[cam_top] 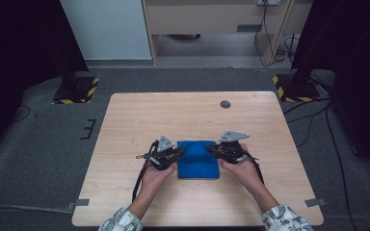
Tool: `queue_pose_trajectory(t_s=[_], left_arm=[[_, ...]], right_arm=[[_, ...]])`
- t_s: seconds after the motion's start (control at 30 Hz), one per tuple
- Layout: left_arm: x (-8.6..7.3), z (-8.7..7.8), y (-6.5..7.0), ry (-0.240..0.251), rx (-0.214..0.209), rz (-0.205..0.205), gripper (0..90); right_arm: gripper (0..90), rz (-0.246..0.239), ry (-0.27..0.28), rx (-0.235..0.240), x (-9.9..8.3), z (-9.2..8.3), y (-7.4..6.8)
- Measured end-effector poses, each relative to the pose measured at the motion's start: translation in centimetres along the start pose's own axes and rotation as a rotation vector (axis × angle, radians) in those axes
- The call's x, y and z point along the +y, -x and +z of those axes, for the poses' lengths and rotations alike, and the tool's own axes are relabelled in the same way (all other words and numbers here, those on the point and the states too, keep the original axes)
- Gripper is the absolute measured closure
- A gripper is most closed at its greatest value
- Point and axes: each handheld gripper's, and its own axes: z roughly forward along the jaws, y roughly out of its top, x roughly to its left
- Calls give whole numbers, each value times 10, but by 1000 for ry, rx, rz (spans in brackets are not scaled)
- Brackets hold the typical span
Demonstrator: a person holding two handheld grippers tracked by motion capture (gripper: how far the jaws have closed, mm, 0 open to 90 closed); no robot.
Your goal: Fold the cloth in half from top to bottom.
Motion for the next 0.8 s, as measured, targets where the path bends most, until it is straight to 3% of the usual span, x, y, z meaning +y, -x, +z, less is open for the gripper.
queue_pose_trajectory(t_s=[0.23, 0.4, 0.63, 0.8], left_arm=[[2, -4, 0, 23, 2, -10, 816], [-1, -4, 4, -7, -2, 9, 787], [-8, -2, 4, -42, -22, -9, 769], [-10, -4, 3, -36, -18, -22, 726]], right_arm=[[799, -2, 12, 4, 2, -4, -2], [777, -14, -1, -3, 0, -4, -2], [772, -22, -23, 7, -7, -3, -5], [788, -21, -19, 14, -9, -4, -5]])
